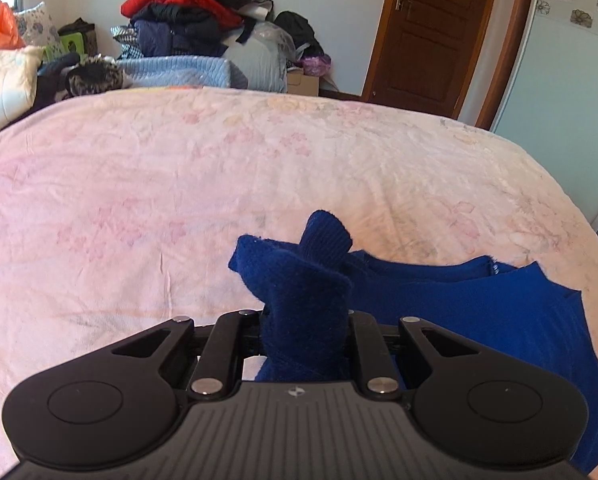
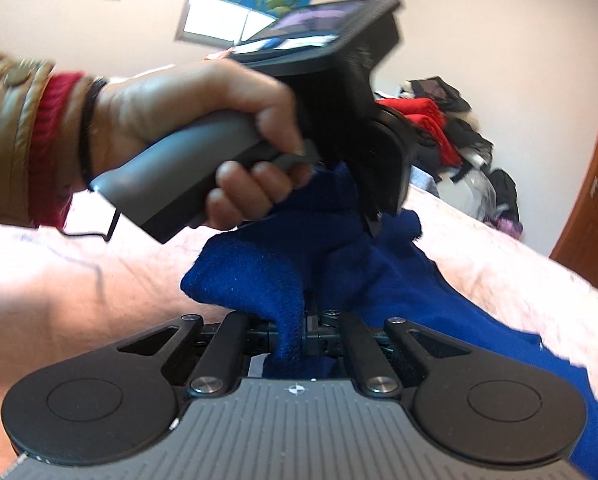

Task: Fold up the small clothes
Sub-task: 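Grasp the sweater side edge with the left gripper while the right gripper grasps beside it, then lift the grasped side with both grippers and fold it over the sweater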

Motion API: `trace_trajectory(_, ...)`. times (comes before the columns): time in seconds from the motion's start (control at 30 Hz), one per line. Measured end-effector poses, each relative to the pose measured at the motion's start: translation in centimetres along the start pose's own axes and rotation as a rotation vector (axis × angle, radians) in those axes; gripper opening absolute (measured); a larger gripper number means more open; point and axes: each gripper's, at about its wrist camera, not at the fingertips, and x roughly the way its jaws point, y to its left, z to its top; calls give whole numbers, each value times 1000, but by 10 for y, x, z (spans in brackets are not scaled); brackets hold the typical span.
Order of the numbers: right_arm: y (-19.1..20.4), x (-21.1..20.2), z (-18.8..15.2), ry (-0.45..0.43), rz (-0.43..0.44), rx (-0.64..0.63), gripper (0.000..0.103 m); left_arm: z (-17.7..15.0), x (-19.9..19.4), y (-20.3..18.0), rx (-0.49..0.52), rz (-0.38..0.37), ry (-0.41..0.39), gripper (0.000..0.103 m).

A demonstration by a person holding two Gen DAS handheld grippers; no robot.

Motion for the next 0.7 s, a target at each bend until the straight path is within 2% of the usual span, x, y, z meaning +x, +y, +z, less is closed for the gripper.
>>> trace_trajectory(0.33,-36,-27,-9,-47,-4,135,7,10,-23,-46,82,4,-56,15)
trace_trajectory(0.7,-73,-43,-24,-67,-61,219,7,14,-29,-98,170,-7,-96,15)
